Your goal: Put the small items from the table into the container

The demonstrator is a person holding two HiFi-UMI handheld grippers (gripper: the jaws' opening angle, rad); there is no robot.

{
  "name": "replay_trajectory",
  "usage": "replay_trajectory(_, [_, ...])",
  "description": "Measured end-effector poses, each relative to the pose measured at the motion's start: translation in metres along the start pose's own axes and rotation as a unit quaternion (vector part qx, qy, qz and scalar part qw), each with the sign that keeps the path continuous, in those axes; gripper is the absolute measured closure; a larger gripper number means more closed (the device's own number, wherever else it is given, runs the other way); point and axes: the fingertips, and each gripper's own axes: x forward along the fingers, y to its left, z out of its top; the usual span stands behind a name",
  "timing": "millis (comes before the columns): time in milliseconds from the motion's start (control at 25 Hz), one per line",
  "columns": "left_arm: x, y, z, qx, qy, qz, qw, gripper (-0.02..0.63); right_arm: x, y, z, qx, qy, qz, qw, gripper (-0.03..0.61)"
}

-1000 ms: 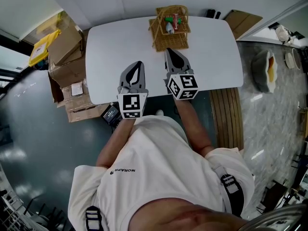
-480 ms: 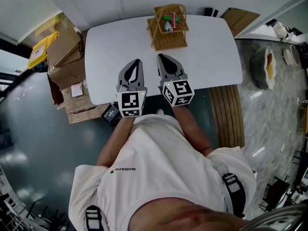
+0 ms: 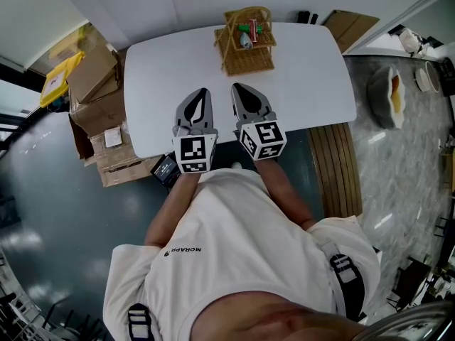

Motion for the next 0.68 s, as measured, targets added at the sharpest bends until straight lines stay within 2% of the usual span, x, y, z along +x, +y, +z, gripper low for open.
replay_trajectory(680, [0.0032,0.0032,0.0045,0.003,-0.005,-0.004,1.0000,0.611,-0.0011,-0.0087,0.0036,0.003,-0.007,-0.024,1.000,0.566])
